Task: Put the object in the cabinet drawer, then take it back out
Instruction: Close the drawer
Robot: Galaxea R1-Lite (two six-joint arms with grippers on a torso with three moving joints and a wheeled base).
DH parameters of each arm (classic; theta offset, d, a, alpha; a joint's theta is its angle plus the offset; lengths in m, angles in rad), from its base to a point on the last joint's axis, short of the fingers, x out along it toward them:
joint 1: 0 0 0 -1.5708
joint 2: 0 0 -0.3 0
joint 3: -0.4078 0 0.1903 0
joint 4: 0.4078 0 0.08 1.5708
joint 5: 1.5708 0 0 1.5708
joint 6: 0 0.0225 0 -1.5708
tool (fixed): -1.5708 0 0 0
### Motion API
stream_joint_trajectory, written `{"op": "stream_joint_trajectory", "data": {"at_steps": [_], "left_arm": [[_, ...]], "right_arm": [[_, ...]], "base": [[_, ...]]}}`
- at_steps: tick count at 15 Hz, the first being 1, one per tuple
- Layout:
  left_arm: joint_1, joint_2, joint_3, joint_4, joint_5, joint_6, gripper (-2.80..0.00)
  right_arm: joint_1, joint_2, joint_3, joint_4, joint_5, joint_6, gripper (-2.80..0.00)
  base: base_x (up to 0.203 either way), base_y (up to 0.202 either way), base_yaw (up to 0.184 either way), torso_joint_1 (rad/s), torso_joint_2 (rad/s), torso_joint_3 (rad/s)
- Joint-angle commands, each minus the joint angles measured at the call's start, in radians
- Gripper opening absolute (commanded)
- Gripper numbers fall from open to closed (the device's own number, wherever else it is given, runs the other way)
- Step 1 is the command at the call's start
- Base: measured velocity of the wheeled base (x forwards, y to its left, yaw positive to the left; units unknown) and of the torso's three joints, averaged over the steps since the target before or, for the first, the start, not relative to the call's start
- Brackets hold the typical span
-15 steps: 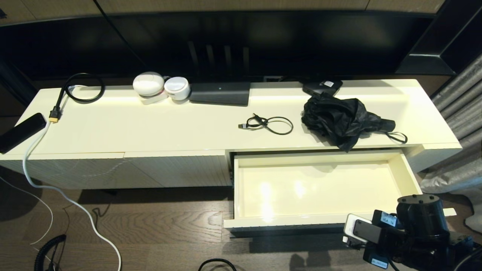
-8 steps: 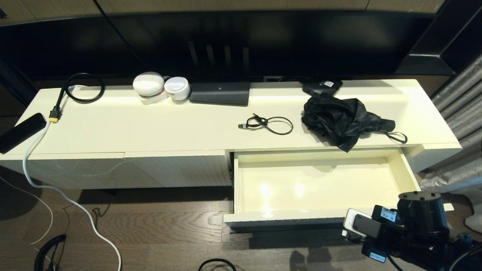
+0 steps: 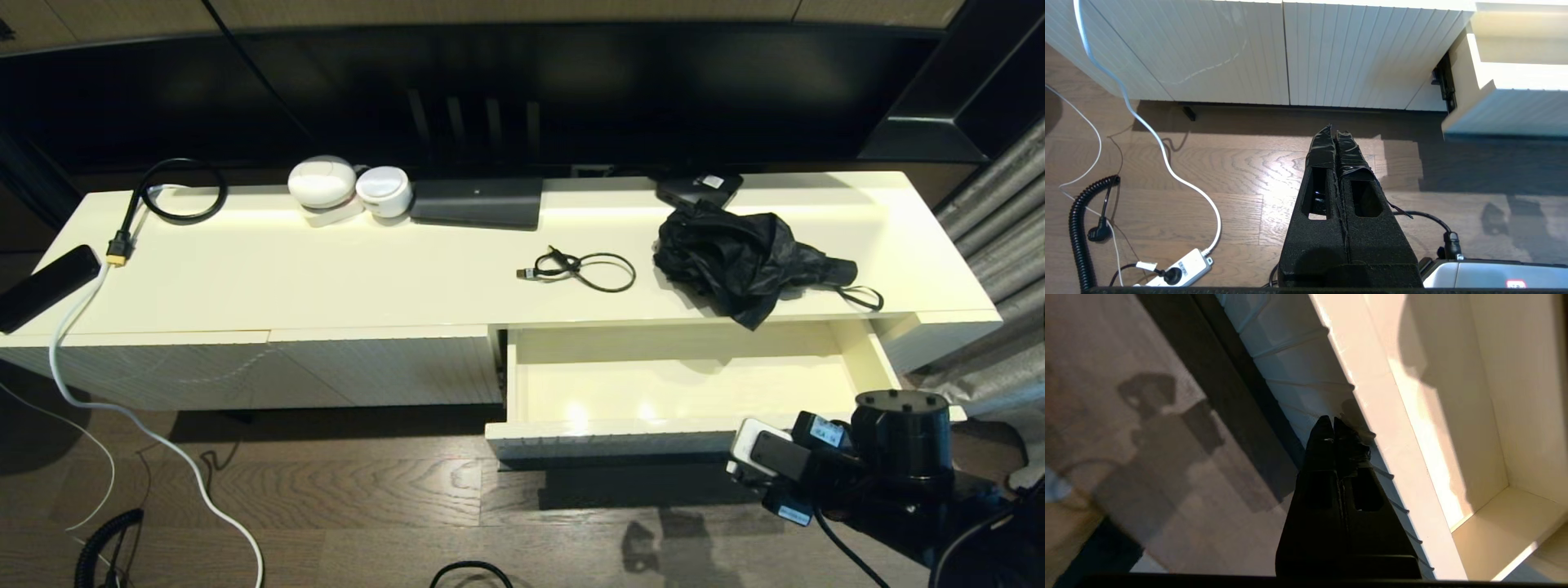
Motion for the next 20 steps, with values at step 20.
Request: {"op": "stream_joint_trajectory", "data": {"at_steps": [20], "left_arm": [[-0.001,0.0,0.0,0.0,0.001,-0.001,-2.8]], "right_arm": [[-0.011,0.186,-0.258,-0.204,-0.085,0.005,-2.8]], "base": [[0.0,0.0,0.0,0.0,0.0,0.0]]}}
